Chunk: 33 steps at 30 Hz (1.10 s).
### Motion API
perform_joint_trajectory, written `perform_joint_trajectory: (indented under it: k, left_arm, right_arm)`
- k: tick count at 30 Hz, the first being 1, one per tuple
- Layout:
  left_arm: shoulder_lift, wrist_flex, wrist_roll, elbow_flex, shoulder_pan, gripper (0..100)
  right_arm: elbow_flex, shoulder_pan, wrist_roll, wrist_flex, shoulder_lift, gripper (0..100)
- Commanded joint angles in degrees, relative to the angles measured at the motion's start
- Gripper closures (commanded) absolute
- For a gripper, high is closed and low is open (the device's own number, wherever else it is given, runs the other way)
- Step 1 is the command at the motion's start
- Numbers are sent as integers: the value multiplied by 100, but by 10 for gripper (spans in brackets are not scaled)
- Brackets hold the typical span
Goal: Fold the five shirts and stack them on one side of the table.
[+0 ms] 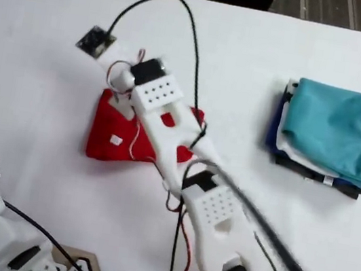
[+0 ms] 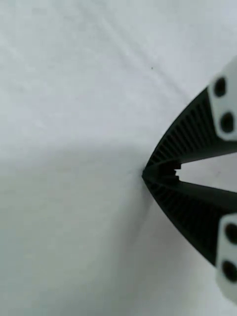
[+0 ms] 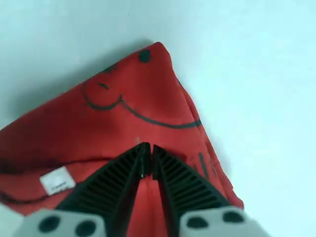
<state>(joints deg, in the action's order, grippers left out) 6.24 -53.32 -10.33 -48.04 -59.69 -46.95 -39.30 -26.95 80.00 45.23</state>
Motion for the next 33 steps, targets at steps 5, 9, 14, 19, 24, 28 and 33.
perform_joint_trajectory:
  k: [5,9,14,19,24,28,33]
  left_arm:
    - [88,97,44,-22,35,972]
    - [88,97,44,-22,35,972]
    - [88,97,44,-22,35,972]
    - [88,97,44,-22,35,972]
    - [88,97,44,-22,35,972]
    - [88,97,44,-22,35,972]
    - [88,97,44,-22,35,972]
  right_arm:
    - [-35,22,-9,22,207,978]
    - [-35,127,-18,312,224,978]
    - [26,418,-114,497,286,978]
    - [-26,602,-519,971,374,978]
    - [-9,611,-554,1727,189,978]
    - [44,646,-527,1815,-286,978]
    - [844,549,-527,1815,-1376,978]
